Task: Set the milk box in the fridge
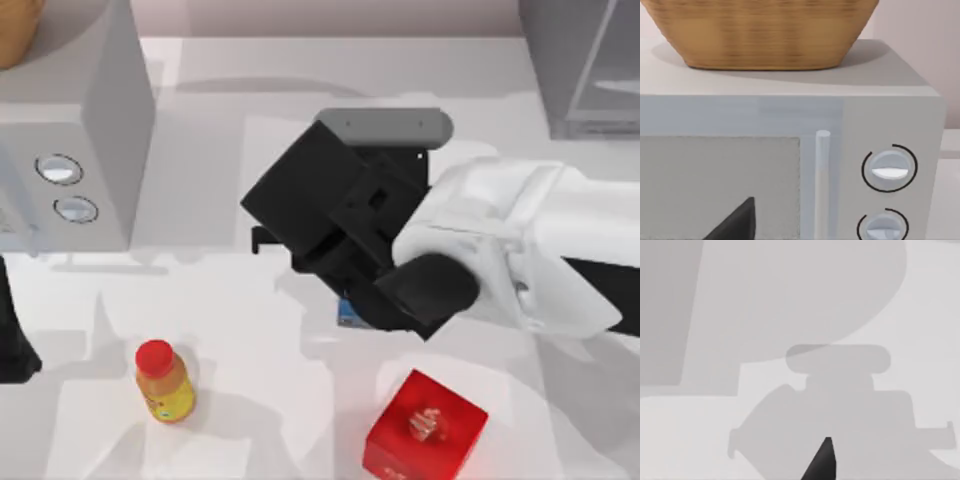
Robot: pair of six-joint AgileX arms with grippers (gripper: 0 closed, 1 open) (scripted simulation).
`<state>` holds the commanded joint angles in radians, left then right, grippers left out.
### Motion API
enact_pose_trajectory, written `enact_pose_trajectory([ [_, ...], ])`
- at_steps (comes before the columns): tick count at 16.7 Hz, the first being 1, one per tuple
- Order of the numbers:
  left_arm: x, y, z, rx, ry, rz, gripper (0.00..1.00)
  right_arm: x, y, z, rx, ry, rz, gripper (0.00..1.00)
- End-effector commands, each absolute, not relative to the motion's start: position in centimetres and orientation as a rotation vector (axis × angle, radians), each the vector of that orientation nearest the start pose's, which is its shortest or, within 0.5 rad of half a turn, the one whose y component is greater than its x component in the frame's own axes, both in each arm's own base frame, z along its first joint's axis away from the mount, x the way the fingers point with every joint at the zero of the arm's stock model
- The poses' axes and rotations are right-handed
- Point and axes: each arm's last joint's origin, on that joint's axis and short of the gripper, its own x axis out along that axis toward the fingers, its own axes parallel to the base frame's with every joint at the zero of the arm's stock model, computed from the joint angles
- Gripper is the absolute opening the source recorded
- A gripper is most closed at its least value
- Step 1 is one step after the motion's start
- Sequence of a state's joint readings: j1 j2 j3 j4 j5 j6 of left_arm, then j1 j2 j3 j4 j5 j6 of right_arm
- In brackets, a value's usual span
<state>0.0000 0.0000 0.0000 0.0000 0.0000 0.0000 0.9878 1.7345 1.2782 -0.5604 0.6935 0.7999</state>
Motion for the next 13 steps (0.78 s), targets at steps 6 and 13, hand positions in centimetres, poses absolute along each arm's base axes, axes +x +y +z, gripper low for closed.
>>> enact_pose_trajectory([
  [6,10.6,-0.1,16.0,0.0,0.0,0.0,1.0,21.4,22.2,25.3,0.069,0.7,0.047,0.0],
  [13,10.6,-0.1,16.0,0.0,0.0,0.0,1.0,17.4,9.1,26.0,0.181,0.494,0.097,0.0],
])
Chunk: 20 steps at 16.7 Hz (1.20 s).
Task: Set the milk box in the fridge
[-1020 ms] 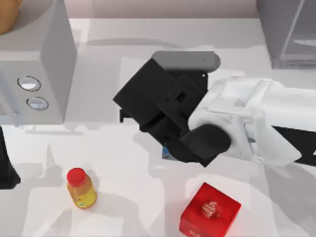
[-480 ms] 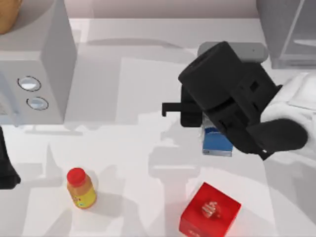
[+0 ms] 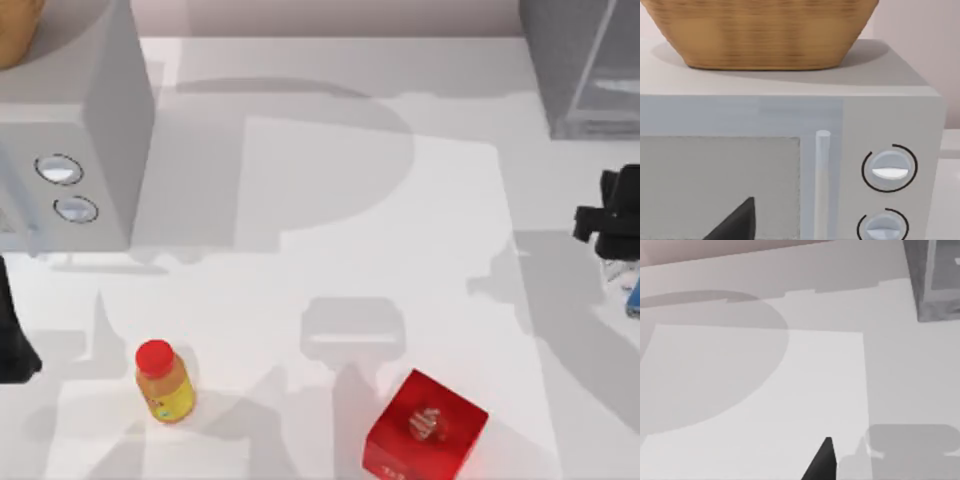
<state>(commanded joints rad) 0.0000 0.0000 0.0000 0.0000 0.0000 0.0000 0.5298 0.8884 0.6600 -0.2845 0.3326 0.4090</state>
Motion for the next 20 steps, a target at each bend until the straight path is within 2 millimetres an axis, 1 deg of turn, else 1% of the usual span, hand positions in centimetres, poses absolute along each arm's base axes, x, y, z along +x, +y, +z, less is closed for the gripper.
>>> enact_pose_trajectory([
  [2,10.6,-0.1,16.0,0.0,0.0,0.0,1.0,15.4,6.0,24.8,0.182,0.395,0.096,0.0],
  [4,10.6,-0.1,16.0,0.0,0.0,0.0,1.0,13.4,3.7,23.1,0.164,0.289,0.087,0.0],
  [6,10.6,-0.1,16.0,0.0,0.0,0.0,1.0,12.0,2.1,21.1,0.129,0.186,0.069,0.0],
  [8,10.6,-0.1,16.0,0.0,0.0,0.0,1.0,11.1,1.1,19.2,0.085,0.1,0.046,0.0],
  [11,10.6,-0.1,16.0,0.0,0.0,0.0,1.0,10.6,0.2,16.8,0.024,0.023,0.013,0.0],
  [13,10.6,-0.1,16.0,0.0,0.0,0.0,1.0,10.6,-0.1,16.1,0.002,0.002,0.001,0.0],
  [20,10.6,-0.1,16.0,0.0,0.0,0.0,1.0,10.6,-0.1,16.0,0.0,0.009,0.002,0.0],
])
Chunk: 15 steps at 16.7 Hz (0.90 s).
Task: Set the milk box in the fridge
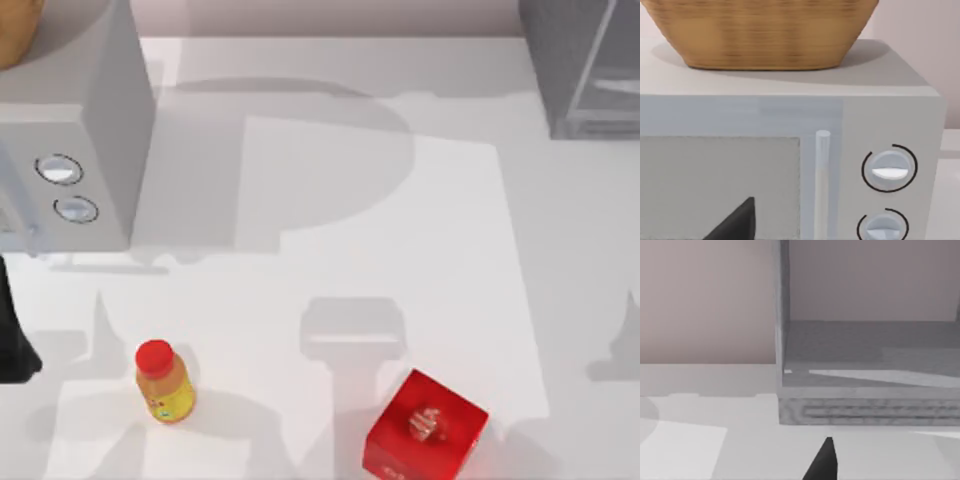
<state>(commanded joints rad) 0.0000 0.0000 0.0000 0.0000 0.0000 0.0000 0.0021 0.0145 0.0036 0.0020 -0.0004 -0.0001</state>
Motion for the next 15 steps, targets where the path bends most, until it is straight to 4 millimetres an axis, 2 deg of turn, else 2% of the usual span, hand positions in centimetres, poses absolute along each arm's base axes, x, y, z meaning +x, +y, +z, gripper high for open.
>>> enact_pose_trajectory([
  [2,10.6,-0.1,16.0,0.0,0.0,0.0,1.0,10.9,-0.1,16.5,-0.008,0.017,0.007,0.0],
  [5,10.6,-0.1,16.0,0.0,0.0,0.0,1.0,11.8,-0.3,18.2,-0.009,0.025,0.015,0.0],
  [8,10.6,-0.1,16.0,0.0,0.0,0.0,1.0,14.0,-0.6,20.5,0.001,0.038,0.019,0.0],
  [12,10.6,-0.1,16.0,0.0,0.0,0.0,1.0,19.7,-1.7,22.5,0.023,0.079,0.01,0.0],
  [15,10.6,-0.1,16.0,0.0,0.0,0.0,1.0,25.3,-3.4,22.2,0.035,0.099,-0.008,0.0],
])
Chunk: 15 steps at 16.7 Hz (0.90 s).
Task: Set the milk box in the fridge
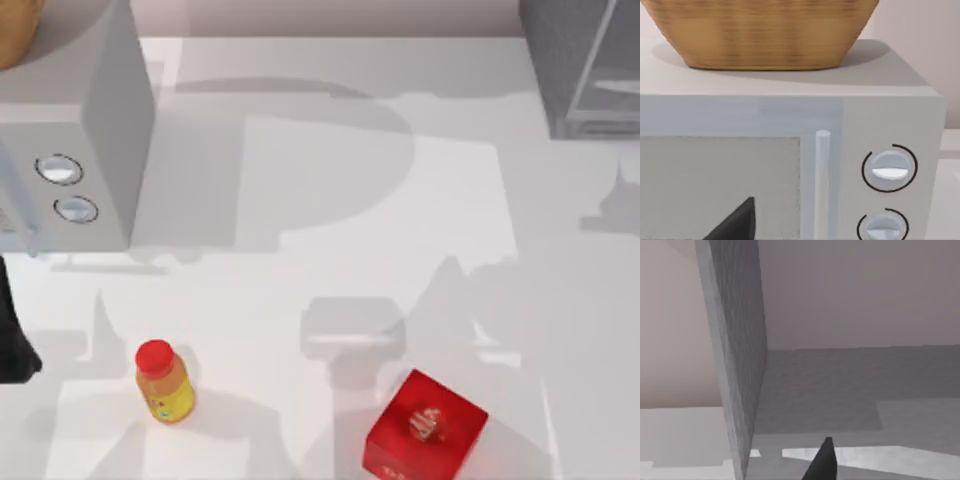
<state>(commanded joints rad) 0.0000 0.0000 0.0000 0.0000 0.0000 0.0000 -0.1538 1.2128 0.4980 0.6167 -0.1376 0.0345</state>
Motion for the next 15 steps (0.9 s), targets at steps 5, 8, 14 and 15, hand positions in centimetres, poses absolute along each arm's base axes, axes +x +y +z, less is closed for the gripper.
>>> enact_pose_trajectory([
  [5,10.6,-0.1,16.0,0.0,0.0,0.0,1.0,33.9,-7.1,18.2,0.027,0.085,-0.033,0.0],
  [8,10.6,-0.1,16.0,0.0,0.0,0.0,1.0,37.4,-9.0,15.3,0.013,0.048,-0.03,0.0],
  [14,10.6,-0.1,16.0,0.0,0.0,0.0,1.0,40.4,-10.4,11.2,0.002,0.006,-0.001,0.0],
  [15,10.6,-0.1,16.0,0.0,0.0,0.0,1.0,40.5,-10.4,11.0,0.003,0.006,0.001,0.0],
])
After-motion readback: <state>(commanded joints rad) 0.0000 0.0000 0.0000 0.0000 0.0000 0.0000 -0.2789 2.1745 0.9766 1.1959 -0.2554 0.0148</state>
